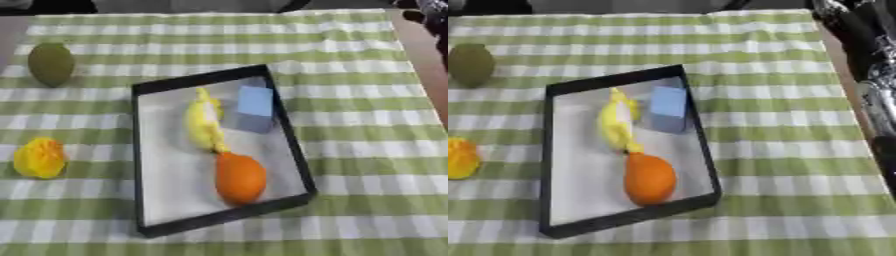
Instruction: Pick up objects on the table and place them in the box.
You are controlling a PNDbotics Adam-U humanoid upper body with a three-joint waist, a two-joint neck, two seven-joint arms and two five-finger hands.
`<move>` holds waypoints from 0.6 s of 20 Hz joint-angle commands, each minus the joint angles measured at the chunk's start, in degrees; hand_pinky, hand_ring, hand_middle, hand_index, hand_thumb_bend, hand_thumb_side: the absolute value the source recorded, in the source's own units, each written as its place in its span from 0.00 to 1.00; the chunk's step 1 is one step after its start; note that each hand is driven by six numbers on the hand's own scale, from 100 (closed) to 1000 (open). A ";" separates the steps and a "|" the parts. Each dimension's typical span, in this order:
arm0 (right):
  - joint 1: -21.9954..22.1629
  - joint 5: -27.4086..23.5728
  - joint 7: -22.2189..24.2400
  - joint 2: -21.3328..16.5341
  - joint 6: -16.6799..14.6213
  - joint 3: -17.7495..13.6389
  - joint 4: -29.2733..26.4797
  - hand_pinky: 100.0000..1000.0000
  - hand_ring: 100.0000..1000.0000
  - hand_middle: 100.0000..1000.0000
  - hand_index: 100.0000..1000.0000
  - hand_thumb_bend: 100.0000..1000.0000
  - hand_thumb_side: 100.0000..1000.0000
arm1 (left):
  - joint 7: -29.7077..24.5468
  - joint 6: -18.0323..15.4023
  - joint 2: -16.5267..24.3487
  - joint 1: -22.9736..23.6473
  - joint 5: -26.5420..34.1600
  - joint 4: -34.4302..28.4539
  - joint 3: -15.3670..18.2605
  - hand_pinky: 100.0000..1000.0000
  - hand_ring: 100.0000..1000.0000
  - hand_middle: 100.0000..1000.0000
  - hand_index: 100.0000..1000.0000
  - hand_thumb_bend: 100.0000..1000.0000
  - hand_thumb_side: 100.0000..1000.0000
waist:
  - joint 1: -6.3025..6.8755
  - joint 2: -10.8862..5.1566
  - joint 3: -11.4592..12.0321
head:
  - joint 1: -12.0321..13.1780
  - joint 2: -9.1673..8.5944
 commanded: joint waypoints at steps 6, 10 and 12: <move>-0.65 0.36 0.60 -0.35 0.13 -0.11 0.15 0.86 0.76 0.66 0.79 0.00 0.43 | 1.38 -2.32 1.68 -2.62 -3.76 1.37 -1.23 0.81 0.81 0.79 0.86 0.46 0.01 | 0.60 -1.65 -0.09 | 2.02 -0.36; -0.66 0.46 0.76 -0.18 0.21 -0.02 0.38 0.86 0.76 0.66 0.79 0.00 0.44 | 1.46 -2.65 1.29 -3.53 -3.83 2.04 -2.15 0.81 0.81 0.79 0.86 0.45 0.02 | 0.55 -1.62 -0.22 | 2.20 -0.51; -0.65 0.48 0.77 -0.06 0.26 -0.03 0.55 0.86 0.76 0.66 0.79 0.00 0.44 | 1.57 -2.74 1.00 -4.04 -3.67 2.29 -2.48 0.81 0.81 0.79 0.86 0.45 0.03 | 0.57 -1.58 -0.27 | 2.21 -0.54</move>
